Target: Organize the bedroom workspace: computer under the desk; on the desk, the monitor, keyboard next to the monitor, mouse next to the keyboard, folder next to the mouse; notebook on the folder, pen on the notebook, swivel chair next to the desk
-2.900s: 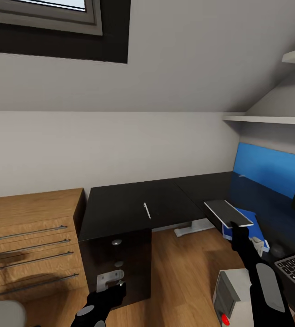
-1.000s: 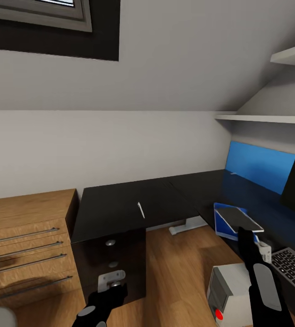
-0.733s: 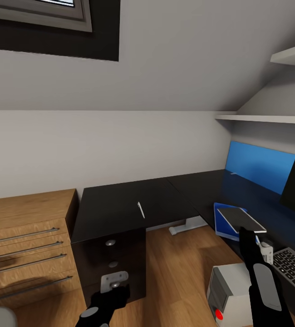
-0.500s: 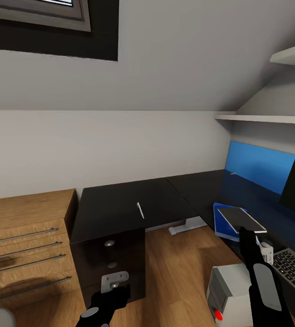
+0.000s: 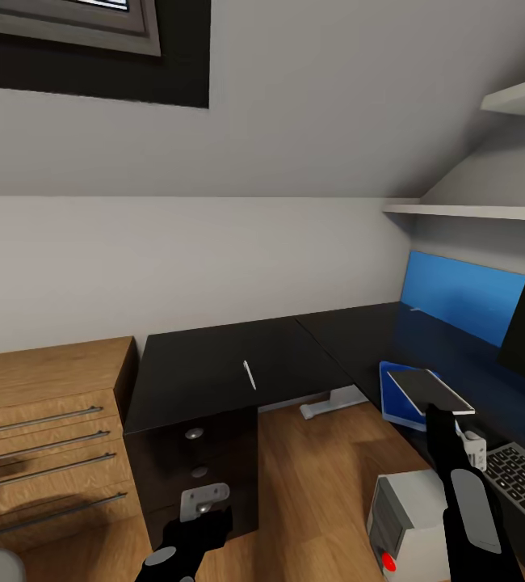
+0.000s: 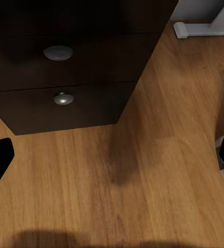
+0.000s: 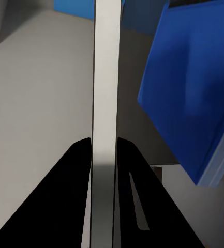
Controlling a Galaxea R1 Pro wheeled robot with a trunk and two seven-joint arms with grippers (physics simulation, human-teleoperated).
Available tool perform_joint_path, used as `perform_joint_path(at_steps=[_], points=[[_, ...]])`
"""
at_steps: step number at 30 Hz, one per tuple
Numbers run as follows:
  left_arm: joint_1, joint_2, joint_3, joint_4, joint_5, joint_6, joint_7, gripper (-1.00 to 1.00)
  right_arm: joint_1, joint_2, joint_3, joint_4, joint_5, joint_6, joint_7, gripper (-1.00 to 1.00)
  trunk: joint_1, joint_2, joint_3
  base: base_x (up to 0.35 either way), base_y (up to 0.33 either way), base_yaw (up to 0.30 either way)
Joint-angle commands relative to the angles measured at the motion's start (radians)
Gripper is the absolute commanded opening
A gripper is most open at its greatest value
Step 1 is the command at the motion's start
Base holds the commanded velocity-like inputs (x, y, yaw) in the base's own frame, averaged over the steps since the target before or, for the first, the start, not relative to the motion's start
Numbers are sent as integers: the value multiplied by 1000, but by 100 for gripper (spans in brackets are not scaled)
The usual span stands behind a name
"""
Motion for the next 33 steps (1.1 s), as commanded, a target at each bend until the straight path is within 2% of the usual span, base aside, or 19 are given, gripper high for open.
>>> perform_joint_path(at_steps=[1, 11, 24, 33], points=[[0, 0, -1, -2, 10, 0, 9, 100, -1, 1, -3, -2, -10, 7, 0, -100, 0, -1, -1, 123, 41, 0], [0, 0, -2, -2, 13, 1, 3, 100, -1, 1, 0, 10, -9, 7, 0, -100, 0, -1, -1, 51, 19, 0], [0, 0, -2, -2, 14, 1, 5, 100, -1, 0, 0, 10, -9, 7, 0, -100, -50, 90, 40, 1, 0, 0], [0, 0, -2, -2, 14, 1, 5, 100, -1, -3, 2, 51, -10, 7, -17, -100, -50, 90, 40, 0, 0, 0]])
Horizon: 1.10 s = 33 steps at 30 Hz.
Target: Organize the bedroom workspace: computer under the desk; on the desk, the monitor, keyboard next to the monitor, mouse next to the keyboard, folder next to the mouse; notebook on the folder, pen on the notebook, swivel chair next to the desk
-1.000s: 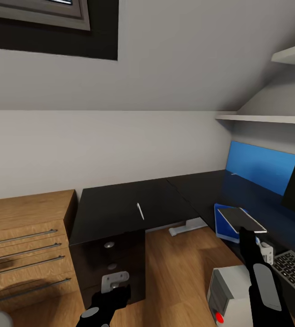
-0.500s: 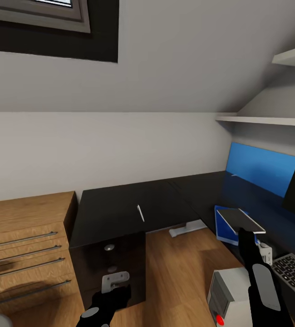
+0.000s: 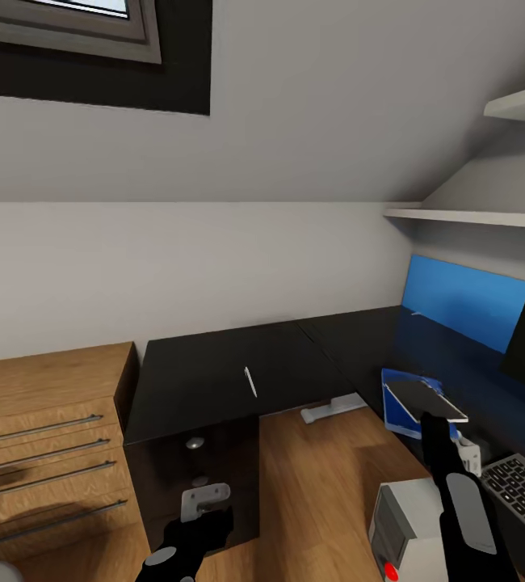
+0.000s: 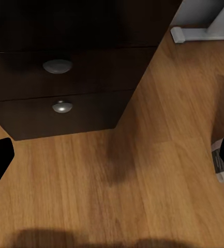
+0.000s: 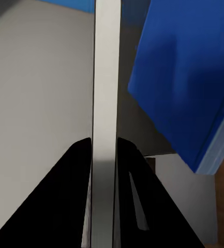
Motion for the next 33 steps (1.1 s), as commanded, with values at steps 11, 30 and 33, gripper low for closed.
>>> perform_joint_path(at_steps=[11, 30, 33], points=[[0, 0, -1, -2, 10, 0, 10, 100, -1, -2, -2, 21, -10, 8, -15, -100, 0, -1, -1, 42, 0, 0], [0, 0, -1, -2, 9, 1, 11, 100, -1, -4, -3, 20, -8, 7, -17, -100, 0, -1, -1, 51, -38, 0], [0, 0, -1, -2, 9, 1, 11, 100, -1, -4, -3, 19, -8, 7, -19, -100, 0, -1, -1, 8, -9, 0]])
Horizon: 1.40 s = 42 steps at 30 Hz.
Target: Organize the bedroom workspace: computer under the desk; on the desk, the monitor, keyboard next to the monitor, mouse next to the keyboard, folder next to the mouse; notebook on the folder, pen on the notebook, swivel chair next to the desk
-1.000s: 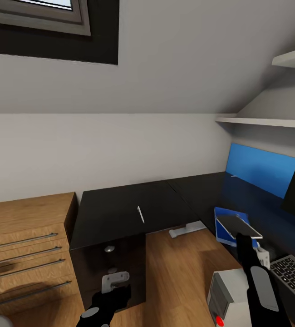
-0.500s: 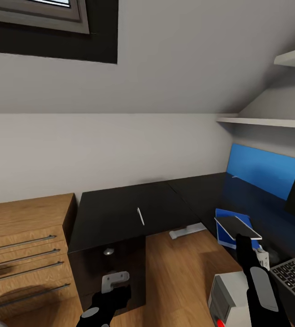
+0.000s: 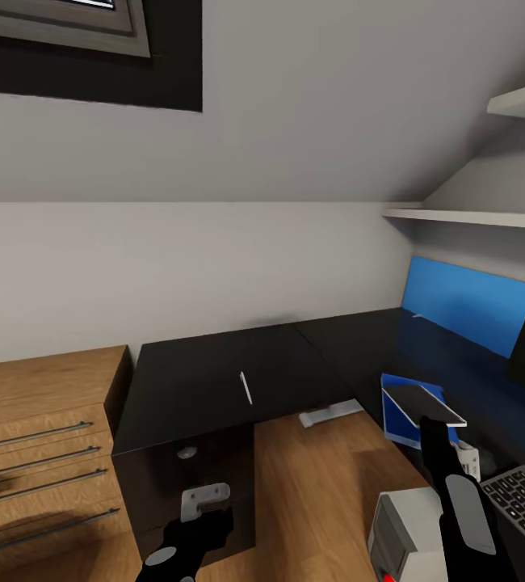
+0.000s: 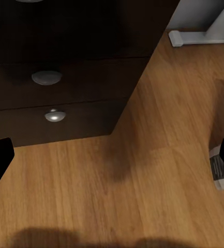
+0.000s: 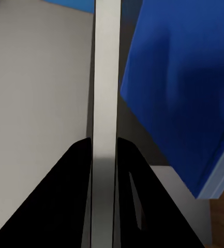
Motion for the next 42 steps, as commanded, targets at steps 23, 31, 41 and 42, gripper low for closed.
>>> perform_joint_path(at_steps=[23, 31, 41, 42], points=[[0, 0, -2, -2, 11, 1, 9, 100, -1, 1, -3, -2, -10, 8, -4, -100, 0, -1, -1, 1, -41, 0], [0, 0, -1, -2, 11, 1, 8, 100, -1, 1, -3, -1, -10, 8, -4, -100, 0, -1, -1, 49, 42, 0], [0, 0, -2, -2, 11, 1, 8, 100, -1, 1, -3, -3, -10, 8, -4, -100, 0, -1, -1, 38, 32, 0], [0, 0, -2, -2, 11, 1, 8, 100, -1, 1, -3, -3, -10, 8, -4, -100, 0, -1, -1, 6, 5, 0]])
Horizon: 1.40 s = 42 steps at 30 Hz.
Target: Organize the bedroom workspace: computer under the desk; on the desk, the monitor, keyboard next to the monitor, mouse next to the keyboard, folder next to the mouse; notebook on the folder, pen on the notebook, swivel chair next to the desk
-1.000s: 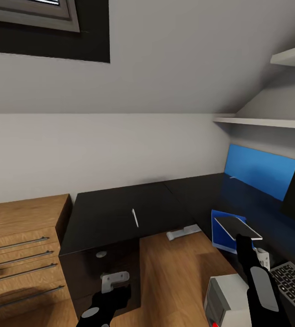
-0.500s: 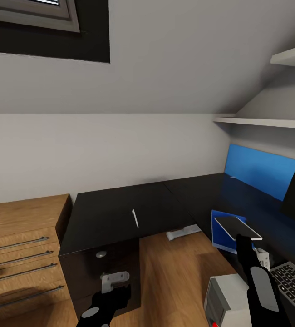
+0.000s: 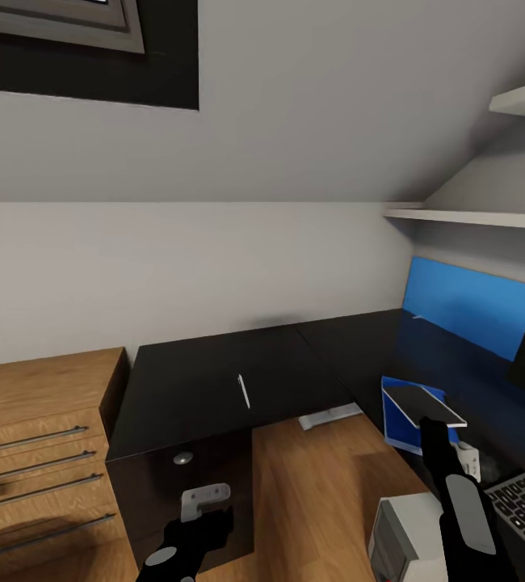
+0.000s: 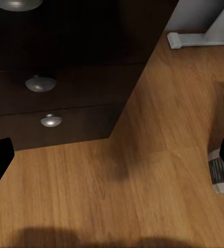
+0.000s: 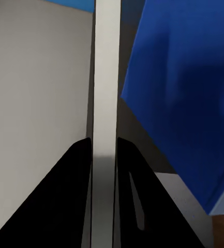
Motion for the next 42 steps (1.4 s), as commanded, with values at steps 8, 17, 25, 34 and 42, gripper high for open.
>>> perform_joint_path(at_steps=[8, 17, 25, 34, 42], points=[[0, 0, -1, -2, 10, 0, 12, 100, -1, 1, -3, -2, -2, 7, 0, -100, 0, -1, -1, 115, 1, 0], [0, 0, -1, -2, 11, 0, 13, 100, -1, 1, -3, -4, 2, 6, 0, -100, 0, -1, -1, 24, -1, 0], [0, 0, -1, -2, 10, 0, 12, 100, -1, 1, -3, -4, 5, 6, -1, -100, 0, -1, -1, 2, -103, 0], [0, 0, 0, -2, 11, 1, 11, 100, -1, 1, -3, -5, 6, 6, -2, -100, 0, -1, -1, 0, -10, 0], [0, 0, 0, -2, 11, 1, 11, 100, -1, 1, -3, -5, 6, 6, -2, -100, 0, -1, -1, 0, 0, 0]])
